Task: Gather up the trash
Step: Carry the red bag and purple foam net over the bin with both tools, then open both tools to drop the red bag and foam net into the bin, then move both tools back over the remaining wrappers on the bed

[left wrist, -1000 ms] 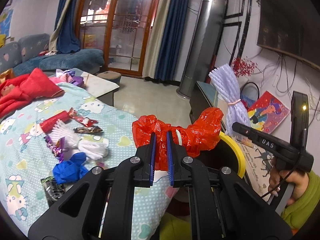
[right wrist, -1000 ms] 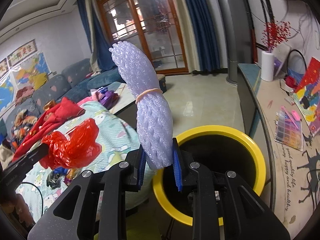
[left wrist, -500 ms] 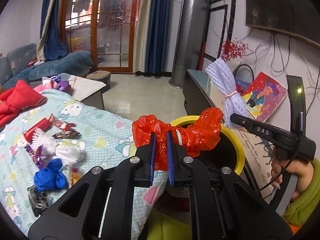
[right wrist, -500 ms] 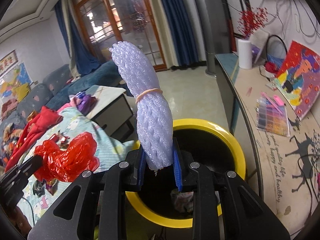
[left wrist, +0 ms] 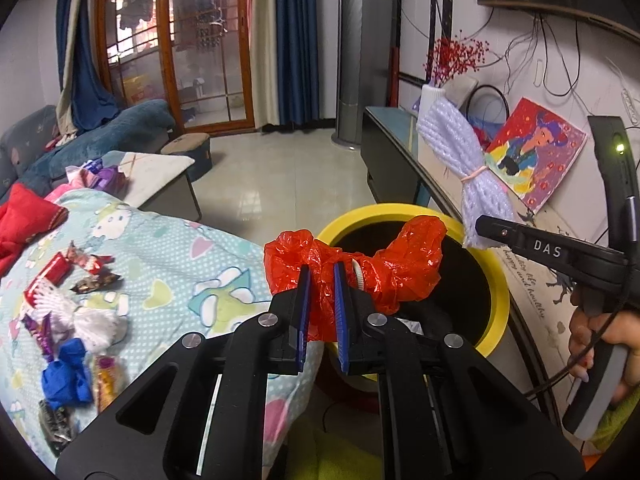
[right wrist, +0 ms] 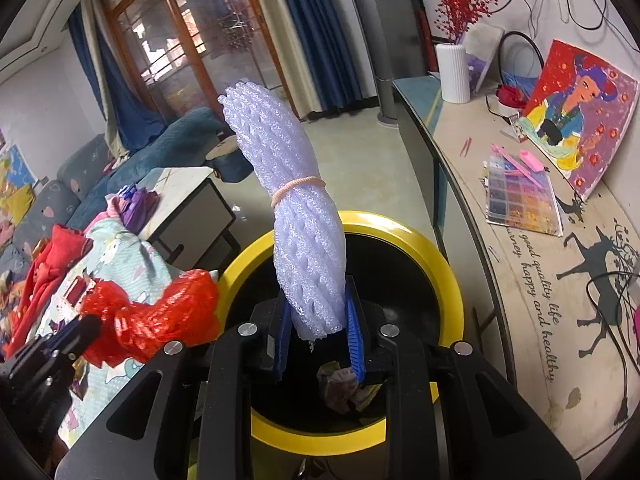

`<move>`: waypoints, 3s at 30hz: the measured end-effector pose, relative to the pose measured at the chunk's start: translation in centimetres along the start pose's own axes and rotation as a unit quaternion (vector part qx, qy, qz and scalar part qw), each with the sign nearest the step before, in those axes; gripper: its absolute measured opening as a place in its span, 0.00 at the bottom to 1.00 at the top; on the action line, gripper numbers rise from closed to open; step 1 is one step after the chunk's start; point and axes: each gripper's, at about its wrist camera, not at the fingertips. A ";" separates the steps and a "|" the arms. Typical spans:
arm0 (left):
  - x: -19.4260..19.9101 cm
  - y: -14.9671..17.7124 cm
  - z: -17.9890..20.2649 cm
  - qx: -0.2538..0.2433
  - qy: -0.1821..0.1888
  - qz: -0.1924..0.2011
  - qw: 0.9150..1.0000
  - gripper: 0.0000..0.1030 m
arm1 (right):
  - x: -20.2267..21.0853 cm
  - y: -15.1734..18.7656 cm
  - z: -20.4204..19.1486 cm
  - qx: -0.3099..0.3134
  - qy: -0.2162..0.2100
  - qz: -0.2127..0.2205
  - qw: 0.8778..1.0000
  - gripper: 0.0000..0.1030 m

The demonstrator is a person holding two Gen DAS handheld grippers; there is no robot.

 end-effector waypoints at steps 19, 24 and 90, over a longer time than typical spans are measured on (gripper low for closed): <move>-4.1 0.5 1.6 -0.016 0.015 -0.040 0.999 0.14 | -2.4 0.5 1.3 -0.028 -0.005 -0.045 0.999 0.25; -4.0 0.3 1.0 0.001 0.019 -0.033 0.999 0.38 | -2.9 0.7 1.8 -0.044 0.001 -0.058 0.997 0.35; 13.2 2.2 -13.7 0.183 -0.152 0.166 0.957 0.89 | 10.3 4.4 -16.8 0.206 -0.138 0.140 0.959 0.86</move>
Point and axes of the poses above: each gripper's, at about its wrist camera, not at the fingertips, and x roughly against the way its jaws point, z to its right, y to its underside, and after that the axes turned 6 degrees about y, right-handed
